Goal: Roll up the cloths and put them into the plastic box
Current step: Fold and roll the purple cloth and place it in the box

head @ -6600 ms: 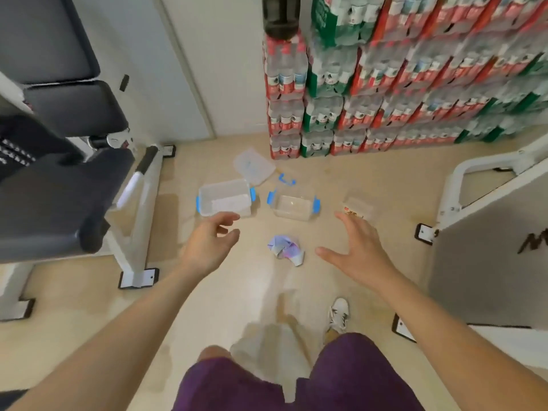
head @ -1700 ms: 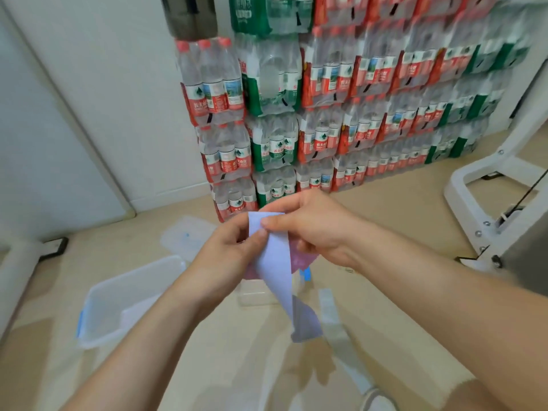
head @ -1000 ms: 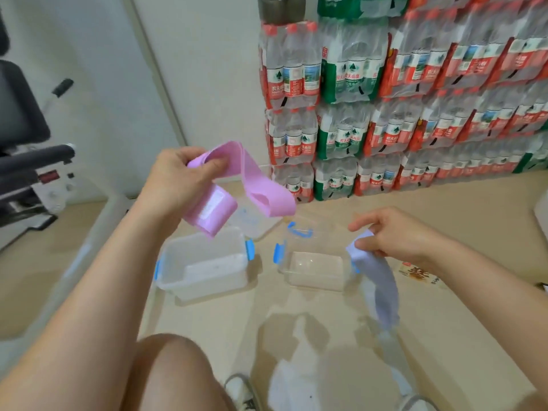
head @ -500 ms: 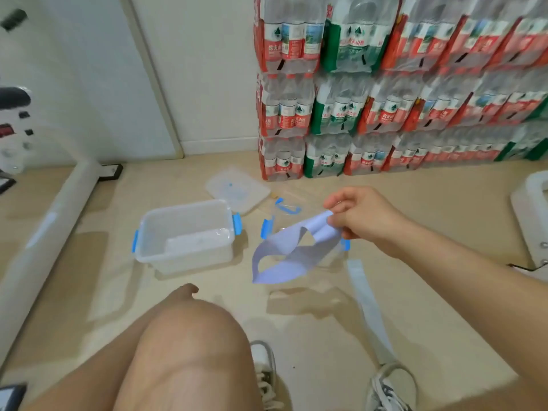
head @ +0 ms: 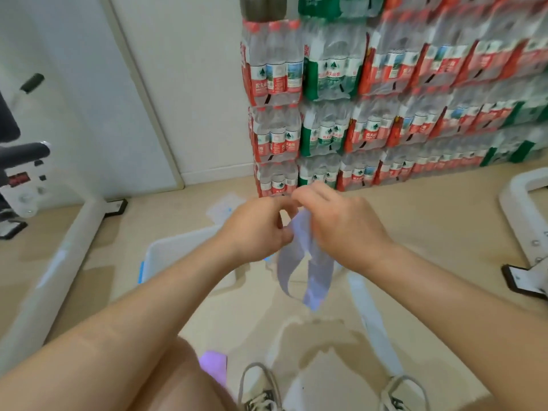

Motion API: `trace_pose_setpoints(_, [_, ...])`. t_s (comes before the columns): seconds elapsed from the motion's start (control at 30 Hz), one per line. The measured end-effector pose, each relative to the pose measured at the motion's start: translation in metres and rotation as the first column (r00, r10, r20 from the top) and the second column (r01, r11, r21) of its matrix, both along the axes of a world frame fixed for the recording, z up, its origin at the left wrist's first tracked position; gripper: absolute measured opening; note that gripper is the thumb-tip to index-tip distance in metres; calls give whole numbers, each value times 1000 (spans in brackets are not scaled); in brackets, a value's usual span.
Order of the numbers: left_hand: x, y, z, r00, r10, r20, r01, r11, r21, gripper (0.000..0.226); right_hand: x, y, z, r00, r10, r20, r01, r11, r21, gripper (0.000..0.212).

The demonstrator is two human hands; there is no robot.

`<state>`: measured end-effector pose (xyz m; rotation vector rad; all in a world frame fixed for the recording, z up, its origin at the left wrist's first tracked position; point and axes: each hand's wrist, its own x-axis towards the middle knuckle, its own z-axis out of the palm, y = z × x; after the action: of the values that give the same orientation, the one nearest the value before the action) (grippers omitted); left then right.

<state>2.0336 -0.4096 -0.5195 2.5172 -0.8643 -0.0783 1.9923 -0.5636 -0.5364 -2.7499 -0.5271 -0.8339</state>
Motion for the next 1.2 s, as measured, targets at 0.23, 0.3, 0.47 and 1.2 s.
trace_pose_setpoints(0.23, [-8,-22,-22,893,25,-449,-179,936,-304,27,-14,-18,-6,978,-89,-189,179,824,537,33])
trace_pose_setpoints(0.3, [-20,-34,-33,811,-83,-579,-89,961,-262,43,-12,-15,-11,938,-90,-335,266,805,530,32])
trace_pose_setpoints(0.47, [-20,-48,-105,850,210,-484,-335,923,-188,10,-1,-24,-42,736,-13,-677,412,802,433,35])
trace_pose_setpoints(1.2, [-27,-22,-342,558,428,-711,-54,873,484,56,-56,-17,-291,476,-178,-861,193,977,-95,20])
